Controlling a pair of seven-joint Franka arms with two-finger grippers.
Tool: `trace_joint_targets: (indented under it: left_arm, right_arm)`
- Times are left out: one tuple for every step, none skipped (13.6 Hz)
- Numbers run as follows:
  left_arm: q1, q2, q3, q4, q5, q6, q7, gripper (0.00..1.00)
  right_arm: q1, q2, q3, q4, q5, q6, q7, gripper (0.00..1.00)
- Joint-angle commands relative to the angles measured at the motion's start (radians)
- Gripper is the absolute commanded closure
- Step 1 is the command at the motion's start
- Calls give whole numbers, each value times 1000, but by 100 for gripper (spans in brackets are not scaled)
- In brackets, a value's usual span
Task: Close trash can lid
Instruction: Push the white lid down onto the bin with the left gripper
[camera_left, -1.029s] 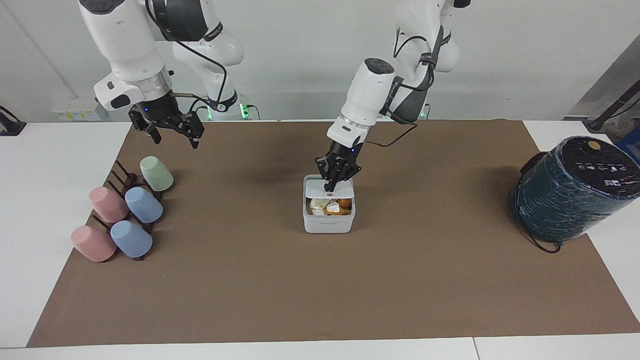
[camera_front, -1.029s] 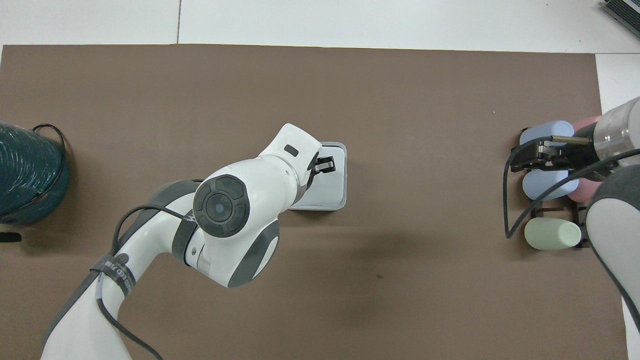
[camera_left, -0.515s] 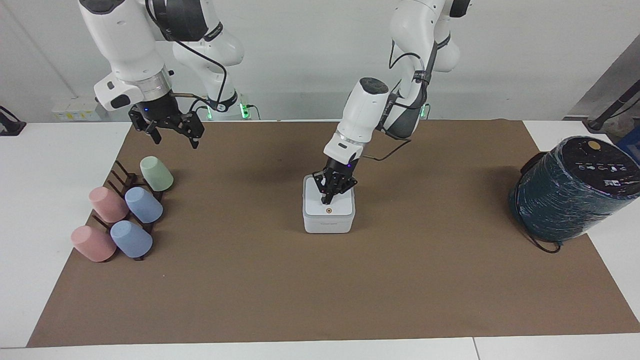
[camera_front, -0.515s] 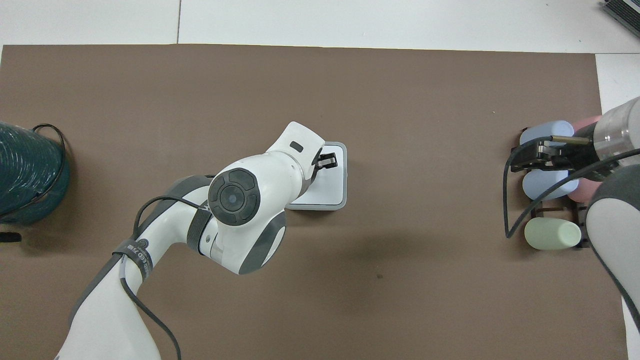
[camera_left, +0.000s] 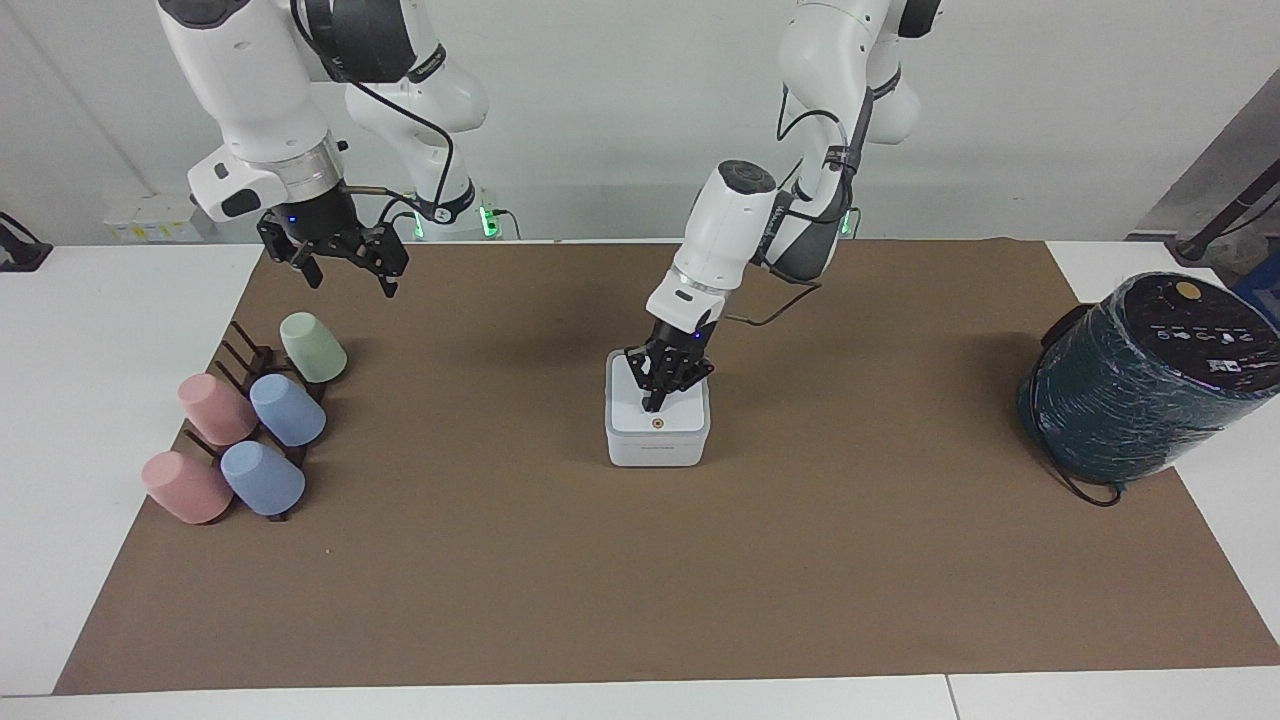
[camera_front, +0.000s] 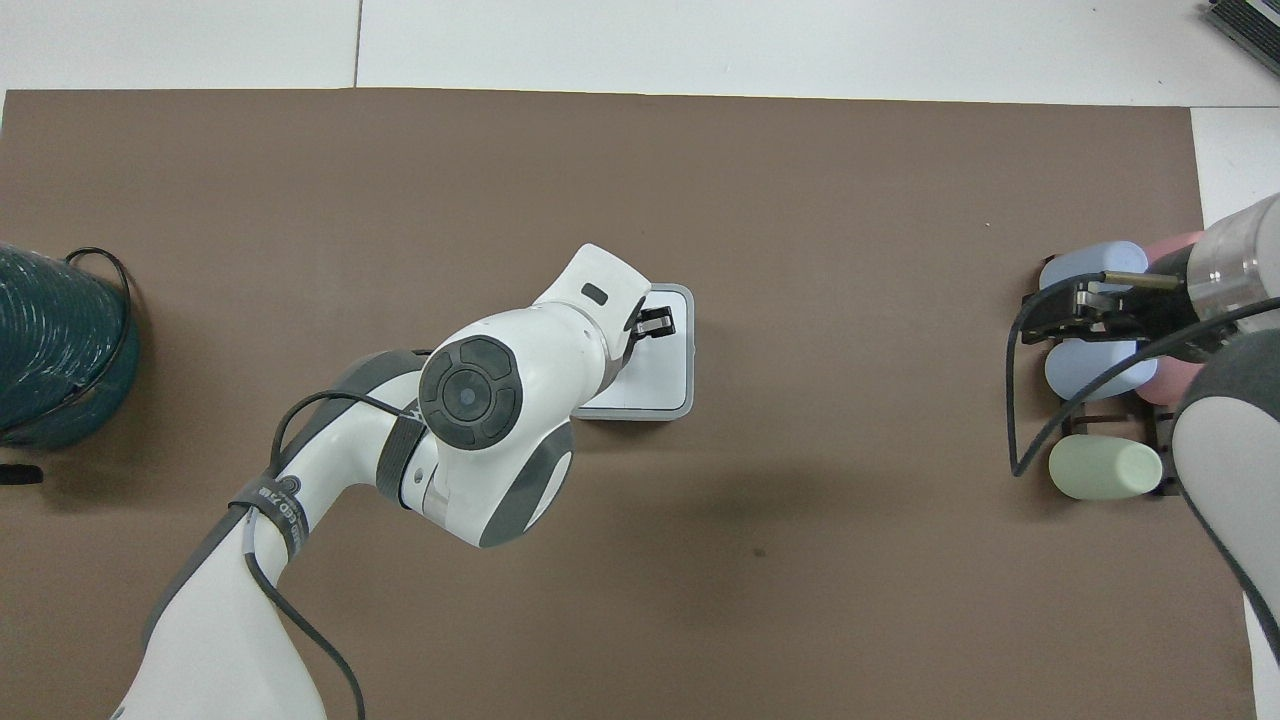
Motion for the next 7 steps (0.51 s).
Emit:
trace_joint_targets:
  left_arm:
    - [39, 9, 8, 144, -6, -302, 40, 85]
    - [66, -4, 8, 200, -2, -417, 51, 82]
    - [87, -17, 8, 240, 21, -514, 71, 80]
    - [119, -37, 7, 263, 39, -588, 106, 78]
    - [148, -50, 8, 274, 41, -633, 142, 76]
    - [176, -68, 8, 275, 43, -664, 185, 71]
    - [217, -83, 8, 275, 44, -679, 237, 65]
  right_arm:
    - [-11, -25, 4, -26, 2, 5, -26, 0]
    - [-11, -25, 4, -26, 1, 5, -26, 0]
    - [-11, -25, 2, -26, 1, 5, -24, 0]
    - [-11, -25, 2, -26, 1, 5, -26, 0]
    - [-11, -25, 4, -26, 2, 5, -24, 0]
    - [-11, -25, 4, -26, 1, 5, -24, 0]
    - [-11, -25, 4, -26, 1, 5, -24, 0]
